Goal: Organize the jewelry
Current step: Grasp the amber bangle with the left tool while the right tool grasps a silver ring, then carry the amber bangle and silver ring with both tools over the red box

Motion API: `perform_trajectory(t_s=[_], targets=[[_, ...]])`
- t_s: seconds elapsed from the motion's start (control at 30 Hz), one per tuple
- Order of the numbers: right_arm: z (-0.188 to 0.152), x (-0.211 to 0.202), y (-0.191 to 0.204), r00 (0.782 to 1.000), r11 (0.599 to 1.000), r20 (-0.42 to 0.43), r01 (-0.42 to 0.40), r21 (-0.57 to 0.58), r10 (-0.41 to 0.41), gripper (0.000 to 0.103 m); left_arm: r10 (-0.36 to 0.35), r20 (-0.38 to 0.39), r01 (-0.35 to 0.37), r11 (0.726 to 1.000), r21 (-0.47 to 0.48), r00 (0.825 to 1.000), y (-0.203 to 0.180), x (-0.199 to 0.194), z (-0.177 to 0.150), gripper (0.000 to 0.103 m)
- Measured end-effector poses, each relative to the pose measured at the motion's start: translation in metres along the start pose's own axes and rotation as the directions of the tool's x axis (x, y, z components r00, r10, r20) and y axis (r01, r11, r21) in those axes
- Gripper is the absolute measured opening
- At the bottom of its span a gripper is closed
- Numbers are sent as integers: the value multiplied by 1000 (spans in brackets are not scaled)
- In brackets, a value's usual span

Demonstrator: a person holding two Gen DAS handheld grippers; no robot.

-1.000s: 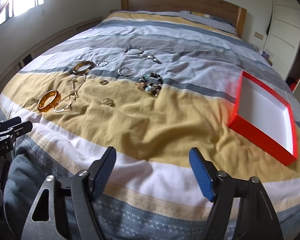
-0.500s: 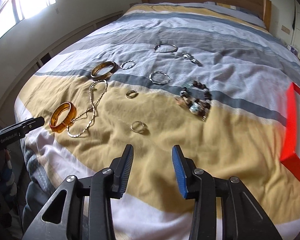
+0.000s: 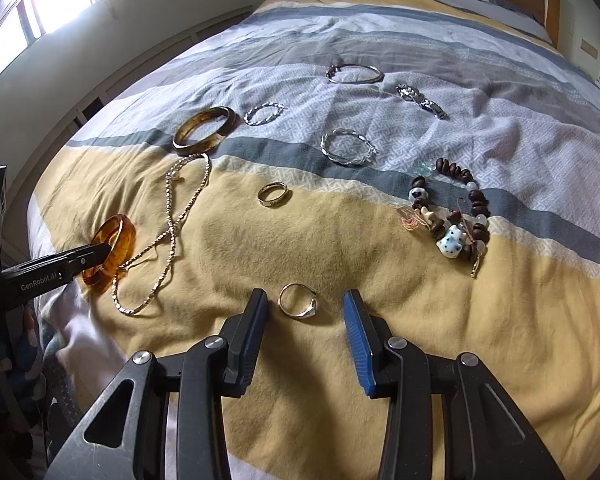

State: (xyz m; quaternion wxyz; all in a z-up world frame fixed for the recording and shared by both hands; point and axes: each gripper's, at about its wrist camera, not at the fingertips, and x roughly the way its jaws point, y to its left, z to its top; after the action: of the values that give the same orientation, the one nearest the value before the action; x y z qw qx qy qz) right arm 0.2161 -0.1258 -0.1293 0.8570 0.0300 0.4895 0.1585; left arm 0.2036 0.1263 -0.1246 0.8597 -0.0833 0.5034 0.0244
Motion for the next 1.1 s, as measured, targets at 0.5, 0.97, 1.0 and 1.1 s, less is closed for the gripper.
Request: perform_trajectory(t_s=[0.5,0.97,1.0,1.1], targets=[[-1,-15,9,1000,999,5,6,-44,-6,20,15,39,-14,1000,-8,999,3,-23,-2,9],[-32,-112,3,991,999,132,31,-25,-27,20,-21,152,17,1000,25,988,-18,-102,-24,9],[-37,-120,0,989,999,141,37,-18,-34,20,-25,160,20,999,34,987,-22,-107,-26,9],[-52,-143,-14,984,999,171,53,8,-53,20,-44,185,31,997,70,982,-41,-124,-32,9]])
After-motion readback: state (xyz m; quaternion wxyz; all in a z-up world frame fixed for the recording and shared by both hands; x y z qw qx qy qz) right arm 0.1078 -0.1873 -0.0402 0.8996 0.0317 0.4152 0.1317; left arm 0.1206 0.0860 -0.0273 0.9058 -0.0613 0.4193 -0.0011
